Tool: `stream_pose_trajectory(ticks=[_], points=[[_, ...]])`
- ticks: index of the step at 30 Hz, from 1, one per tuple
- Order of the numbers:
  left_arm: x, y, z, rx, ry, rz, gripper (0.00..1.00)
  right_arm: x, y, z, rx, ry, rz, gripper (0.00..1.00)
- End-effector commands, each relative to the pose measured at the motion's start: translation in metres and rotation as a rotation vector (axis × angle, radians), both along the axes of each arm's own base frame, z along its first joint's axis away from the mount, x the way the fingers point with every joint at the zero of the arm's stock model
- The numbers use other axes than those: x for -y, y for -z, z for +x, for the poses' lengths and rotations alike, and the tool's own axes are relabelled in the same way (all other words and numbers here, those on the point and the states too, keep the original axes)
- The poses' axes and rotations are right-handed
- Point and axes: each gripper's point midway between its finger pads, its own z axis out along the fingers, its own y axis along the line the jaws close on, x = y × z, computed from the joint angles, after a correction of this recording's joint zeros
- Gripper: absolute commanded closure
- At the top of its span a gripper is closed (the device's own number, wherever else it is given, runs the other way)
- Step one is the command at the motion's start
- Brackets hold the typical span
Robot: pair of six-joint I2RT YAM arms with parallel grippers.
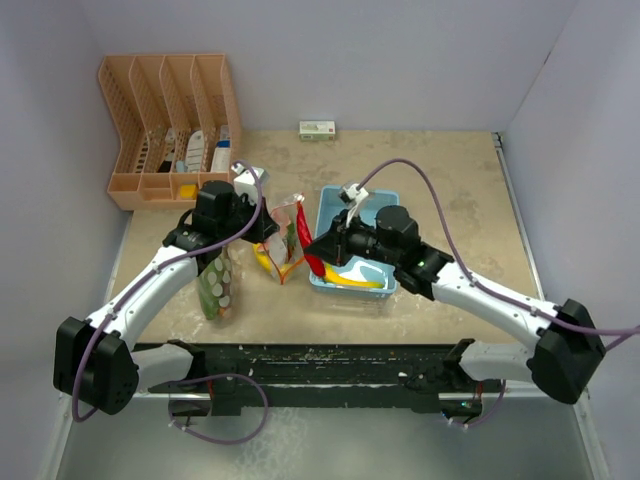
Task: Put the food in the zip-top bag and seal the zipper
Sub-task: Place the fake vegetable in the zipper food storage bag.
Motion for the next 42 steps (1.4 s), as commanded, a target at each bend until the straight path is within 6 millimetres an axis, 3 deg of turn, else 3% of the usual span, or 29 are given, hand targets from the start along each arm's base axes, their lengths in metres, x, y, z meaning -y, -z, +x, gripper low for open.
stream_pose_trajectory(ticks=[1,9,15,20,29,31,37,38,42], points=[[0.003,-0.034,0.015,0.105,-0.009,-0.037,1.0,-0.026,0.012,-0.02,-0.026,-0.187,0.02,1.0],[0.004,-0.04,0.012,0.122,0.0,-0.047,1.0,-0.046,0.008,0.004,-0.088,-0.149,0.036,1.0],[0.006,-0.04,0.009,0.12,0.013,-0.058,1.0,-0.059,-0.011,0.051,-0.178,0.057,0.069,1.0],[0.005,-0.047,0.006,0.144,0.011,-0.068,1.0,-0.061,0.019,0.077,-0.29,0.196,-0.007,1.0],[0.005,-0.047,0.007,0.144,0.009,-0.071,1.0,-0.064,0.067,0.075,-0.398,0.2,-0.099,1.0],[0.005,-0.047,0.007,0.144,0.009,-0.07,1.0,-0.065,0.073,0.076,-0.407,0.2,-0.114,0.91],[0.003,-0.045,0.007,0.14,0.004,-0.059,1.0,-0.058,0.051,0.073,-0.31,0.2,-0.109,0.06],[0.004,-0.044,0.007,0.138,0.005,-0.059,1.0,-0.054,0.045,0.072,-0.283,0.211,-0.111,0.0],[0.003,-0.042,0.008,0.133,0.002,-0.055,1.0,-0.034,0.025,0.059,-0.197,0.235,-0.143,0.0]])
